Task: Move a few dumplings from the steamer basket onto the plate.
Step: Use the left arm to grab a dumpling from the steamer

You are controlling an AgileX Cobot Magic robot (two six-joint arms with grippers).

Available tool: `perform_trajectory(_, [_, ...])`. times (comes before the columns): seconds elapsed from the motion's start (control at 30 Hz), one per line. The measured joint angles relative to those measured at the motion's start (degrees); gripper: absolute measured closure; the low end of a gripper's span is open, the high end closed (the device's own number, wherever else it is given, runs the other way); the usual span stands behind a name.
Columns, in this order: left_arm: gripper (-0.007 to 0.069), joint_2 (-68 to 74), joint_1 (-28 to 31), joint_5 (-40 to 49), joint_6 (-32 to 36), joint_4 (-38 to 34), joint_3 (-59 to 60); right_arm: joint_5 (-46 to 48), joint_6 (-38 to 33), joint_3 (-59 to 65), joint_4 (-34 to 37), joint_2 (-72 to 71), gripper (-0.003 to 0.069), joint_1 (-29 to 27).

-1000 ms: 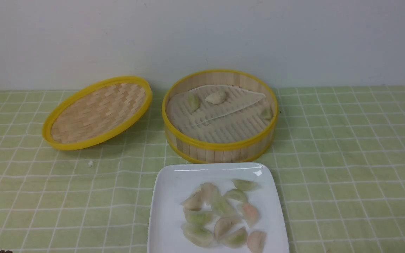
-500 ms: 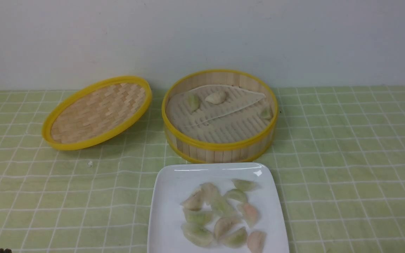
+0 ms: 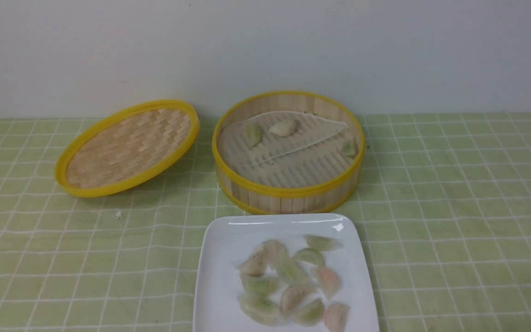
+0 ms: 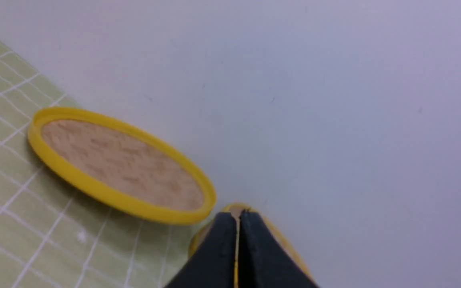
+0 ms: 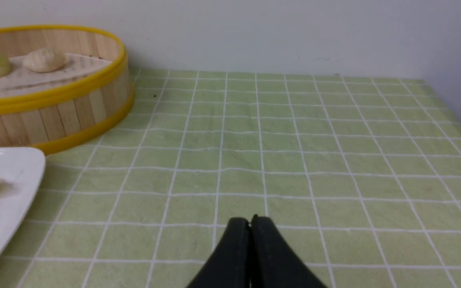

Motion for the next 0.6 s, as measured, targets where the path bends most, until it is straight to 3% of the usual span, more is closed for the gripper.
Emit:
perform_trajectory(0.1, [0.0631, 0.0, 0.0, -3.6, -0.5, -3.6, -0.1, -1.1, 0.2, 0.2, 0.8, 0.0, 0.0673, 0.0])
perform_trajectory(0.3, [0.0631, 2.6, 0.0, 6.2, 3.5, 0.4, -13.5, -19.7, 10.2, 0.5, 24.5, 0.0, 0.0673, 0.3])
perform_trajectory(0.33, [0.0631, 3.0, 0.0, 7.5, 3.9, 0.8, -14.1, -20.8, 10.5, 0.5, 25.4, 0.0, 0.0673, 0.3])
perform_trajectory(0.37, [0.0631, 7.9, 0.0, 13.4, 5.9, 2.3, -20.0, -24.3, 12.2, 0.5, 32.0, 0.0, 0.0673, 0.3])
perform_trajectory(0.43, [0.0631, 14.4, 0.0, 23.7, 9.5, 4.0, -26.6, -28.0, 12.8, 0.5, 38.7, 0.0, 0.0673, 0.3])
perform_trajectory(0.5, [0.0631, 19.6, 0.0, 30.9, 11.8, 5.2, -31.1, -29.4, 12.8, 0.5, 41.8, 0.0, 0.0673, 0.3])
perform_trajectory(0.53, [0.0631, 27.9, 0.0, 42.2, 14.8, 6.4, -37.7, -30.6, 12.7, 0.5, 45.3, 0.0, 0.0673, 0.3])
perform_trajectory(0.6, [0.0631, 36.6, 0.0, 50.6, 16.7, 7.5, -43.0, -31.3, 12.7, 0.5, 47.0, 0.0, 0.0673, 0.3])
